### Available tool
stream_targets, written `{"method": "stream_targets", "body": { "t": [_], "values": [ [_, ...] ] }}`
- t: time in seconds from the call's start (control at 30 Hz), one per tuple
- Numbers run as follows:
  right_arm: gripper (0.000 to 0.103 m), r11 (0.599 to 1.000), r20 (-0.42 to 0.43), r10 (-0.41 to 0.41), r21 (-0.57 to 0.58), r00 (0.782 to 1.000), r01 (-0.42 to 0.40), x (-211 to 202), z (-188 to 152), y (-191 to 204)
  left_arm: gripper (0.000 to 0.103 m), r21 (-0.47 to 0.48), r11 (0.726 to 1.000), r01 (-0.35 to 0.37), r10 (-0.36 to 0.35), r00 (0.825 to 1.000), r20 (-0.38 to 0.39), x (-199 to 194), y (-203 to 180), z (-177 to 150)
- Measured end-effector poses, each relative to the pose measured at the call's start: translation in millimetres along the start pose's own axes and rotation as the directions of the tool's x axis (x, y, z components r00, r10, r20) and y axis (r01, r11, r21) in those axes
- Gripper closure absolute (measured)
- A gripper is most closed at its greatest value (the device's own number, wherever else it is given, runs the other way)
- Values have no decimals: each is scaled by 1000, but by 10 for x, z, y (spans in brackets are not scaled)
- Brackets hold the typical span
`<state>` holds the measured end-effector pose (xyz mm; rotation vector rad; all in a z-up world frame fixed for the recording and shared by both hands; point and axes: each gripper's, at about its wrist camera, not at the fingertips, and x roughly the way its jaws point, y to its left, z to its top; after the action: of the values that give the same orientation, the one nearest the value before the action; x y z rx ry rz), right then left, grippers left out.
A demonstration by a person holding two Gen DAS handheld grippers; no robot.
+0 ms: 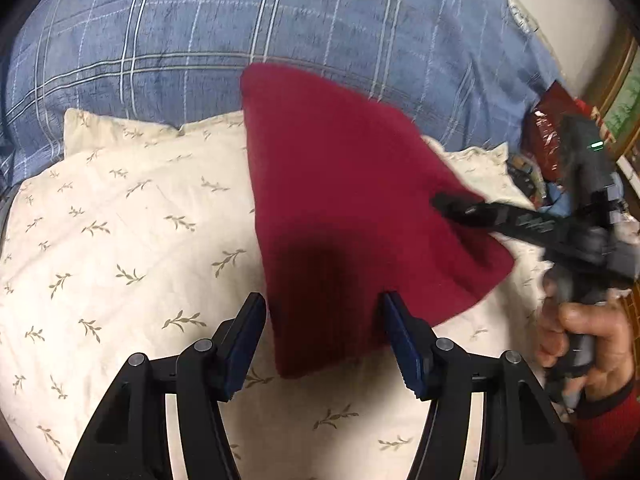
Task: Fold small clothes
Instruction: 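Lay the folded sweater on the sheet and open both grippers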
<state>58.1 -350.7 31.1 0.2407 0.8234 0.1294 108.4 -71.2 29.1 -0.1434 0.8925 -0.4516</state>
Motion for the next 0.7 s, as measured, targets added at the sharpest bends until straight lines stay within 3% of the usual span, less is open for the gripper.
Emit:
{"method": "stream_targets", "body": {
  "t": [0.07,0.2,0.3,0.43,0.53,0.57,0.7],
  "values": [
    [70,1000,19,21,8,1000,-21,-88,9,-1,43,-9,1000,-2,2,1000,7,6,-6,25],
    [68,998,86,-32,-49,996,36,-432,45,104,43,-11,1000,-21,21,999,45,-120,4,40],
    [69,993,112,0,-120,994,14,-610,6,319,43,-12,999,-44,45,997,67,-158,17,28],
    [73,976,82,34,-218,996,-16,-598,-127,555,43,-16,998,-63,64,996,57,-79,8,3],
    [78,967,40,-37,-251,999,46,-401,-231,560,41,-18,998,-67,68,996,53,-25,-9,-16],
    [85,967,28,-78,-241,997,83,-337,-264,491,40,-17,998,-64,64,997,53,-13,-15,-26],
    [87,972,33,-81,-217,996,87,-310,-354,323,40,-13,998,-64,65,997,50,23,-24,-28]
  ]
}}
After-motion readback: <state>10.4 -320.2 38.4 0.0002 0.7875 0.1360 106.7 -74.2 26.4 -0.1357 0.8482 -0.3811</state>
